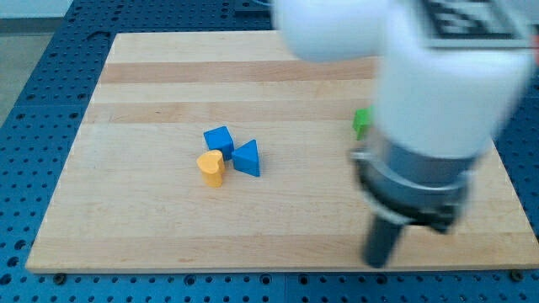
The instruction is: Push the yellow hexagon to the right side of the blue triangle
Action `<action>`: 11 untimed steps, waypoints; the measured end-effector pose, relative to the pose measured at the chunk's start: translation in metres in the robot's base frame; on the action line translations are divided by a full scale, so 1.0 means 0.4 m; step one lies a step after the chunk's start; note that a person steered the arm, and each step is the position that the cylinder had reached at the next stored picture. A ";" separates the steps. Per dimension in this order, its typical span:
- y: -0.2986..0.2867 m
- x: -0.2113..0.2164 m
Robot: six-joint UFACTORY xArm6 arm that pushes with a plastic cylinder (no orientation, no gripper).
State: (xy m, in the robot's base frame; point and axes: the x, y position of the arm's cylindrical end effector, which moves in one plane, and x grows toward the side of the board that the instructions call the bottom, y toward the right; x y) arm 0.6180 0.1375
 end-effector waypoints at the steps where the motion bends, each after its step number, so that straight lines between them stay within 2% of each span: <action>1: 0.125 -0.001; 2: 0.225 -0.001; 8: 0.318 -0.021; 10: 0.283 -0.055; 11: 0.202 -0.105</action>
State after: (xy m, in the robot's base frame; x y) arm 0.5761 0.2184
